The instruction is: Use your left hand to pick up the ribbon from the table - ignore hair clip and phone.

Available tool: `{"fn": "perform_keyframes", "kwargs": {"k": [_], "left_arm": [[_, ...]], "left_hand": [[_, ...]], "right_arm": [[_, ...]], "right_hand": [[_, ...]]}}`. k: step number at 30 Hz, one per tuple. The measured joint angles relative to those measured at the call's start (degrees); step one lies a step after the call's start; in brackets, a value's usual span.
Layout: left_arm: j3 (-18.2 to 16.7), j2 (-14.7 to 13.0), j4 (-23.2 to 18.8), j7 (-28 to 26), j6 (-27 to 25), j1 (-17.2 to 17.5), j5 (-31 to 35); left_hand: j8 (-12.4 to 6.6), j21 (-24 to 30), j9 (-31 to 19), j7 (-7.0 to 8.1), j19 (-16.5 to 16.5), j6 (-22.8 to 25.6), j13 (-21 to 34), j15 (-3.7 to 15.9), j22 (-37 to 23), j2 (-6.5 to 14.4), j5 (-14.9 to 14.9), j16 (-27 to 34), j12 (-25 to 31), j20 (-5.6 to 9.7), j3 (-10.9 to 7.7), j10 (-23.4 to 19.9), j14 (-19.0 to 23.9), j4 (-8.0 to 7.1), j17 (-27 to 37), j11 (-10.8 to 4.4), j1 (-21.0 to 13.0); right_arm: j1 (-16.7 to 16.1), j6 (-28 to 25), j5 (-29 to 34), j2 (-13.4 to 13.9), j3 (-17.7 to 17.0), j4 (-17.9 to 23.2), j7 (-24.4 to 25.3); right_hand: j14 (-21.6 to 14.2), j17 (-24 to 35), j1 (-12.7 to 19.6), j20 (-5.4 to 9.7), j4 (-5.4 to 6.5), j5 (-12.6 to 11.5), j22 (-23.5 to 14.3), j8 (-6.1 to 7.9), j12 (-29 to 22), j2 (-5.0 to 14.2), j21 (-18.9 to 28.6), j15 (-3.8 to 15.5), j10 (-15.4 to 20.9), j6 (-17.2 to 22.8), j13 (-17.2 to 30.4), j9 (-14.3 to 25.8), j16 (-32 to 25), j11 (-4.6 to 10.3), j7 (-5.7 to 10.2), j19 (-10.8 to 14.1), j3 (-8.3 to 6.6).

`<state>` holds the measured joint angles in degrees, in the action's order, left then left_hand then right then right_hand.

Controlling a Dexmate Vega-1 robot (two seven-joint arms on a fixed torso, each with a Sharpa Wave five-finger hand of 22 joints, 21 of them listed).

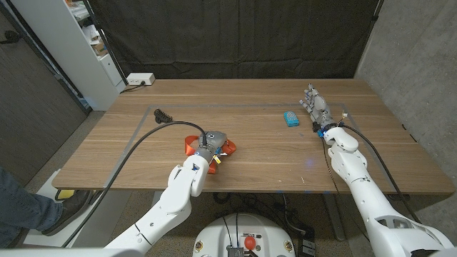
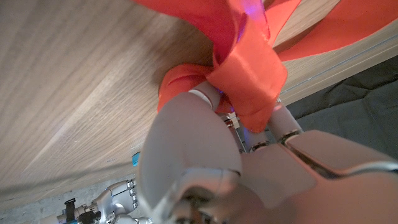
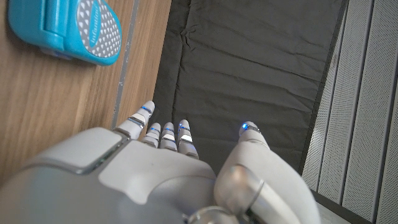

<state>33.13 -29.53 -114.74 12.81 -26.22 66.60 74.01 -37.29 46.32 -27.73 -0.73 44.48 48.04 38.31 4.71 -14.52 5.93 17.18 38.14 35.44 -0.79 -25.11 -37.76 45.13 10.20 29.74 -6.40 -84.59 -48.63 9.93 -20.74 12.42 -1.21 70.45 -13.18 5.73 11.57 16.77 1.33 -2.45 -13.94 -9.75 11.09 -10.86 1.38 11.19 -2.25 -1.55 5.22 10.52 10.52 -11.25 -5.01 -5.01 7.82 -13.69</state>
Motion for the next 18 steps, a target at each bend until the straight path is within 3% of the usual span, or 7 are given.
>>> {"fn": "perform_keyframes", "kwargs": {"k": [6,18], "left_arm": [[-0.1,-0.1,0.1,-1.0,-0.2,0.0,-1.2],[-0.2,-0.1,-0.3,-2.3,-1.0,-0.5,-3.0]], "left_hand": [[-0.91,1.7,-1.5,-0.09,0.2,0.1,1.6,0.01,0.0,-0.4,0.4,0.3,0.4,1.0,0.0,-0.8,1.0,-0.01,0.9,0.03,-0.4],[-1.77,3.4,-3.0,0.25,-0.1,-0.2,3.5,0.01,0.2,-0.4,1.3,0.2,0.6,1.31,0.08,-1.0,1.2,-0.08,1.8,-0.06,-0.9]], "right_arm": [[0.2,-0.1,0.1,0.0,0.1,-0.1,0.0],[0.3,-0.2,0.1,-0.1,0.1,-0.2,0.0]], "right_hand": [[0.0,0.0,0.0,0.0,0.0,0.0,0.0,0.0,0.0,0.0,0.0,0.0,0.0,0.0,0.0,0.0,0.0,0.0,0.0,0.0,0.0],[0.0,0.0,0.0,0.0,0.0,0.0,0.0,0.0,0.0,0.0,0.0,0.0,0.0,0.0,0.0,0.0,0.0,0.0,0.0,0.0,0.0]]}}
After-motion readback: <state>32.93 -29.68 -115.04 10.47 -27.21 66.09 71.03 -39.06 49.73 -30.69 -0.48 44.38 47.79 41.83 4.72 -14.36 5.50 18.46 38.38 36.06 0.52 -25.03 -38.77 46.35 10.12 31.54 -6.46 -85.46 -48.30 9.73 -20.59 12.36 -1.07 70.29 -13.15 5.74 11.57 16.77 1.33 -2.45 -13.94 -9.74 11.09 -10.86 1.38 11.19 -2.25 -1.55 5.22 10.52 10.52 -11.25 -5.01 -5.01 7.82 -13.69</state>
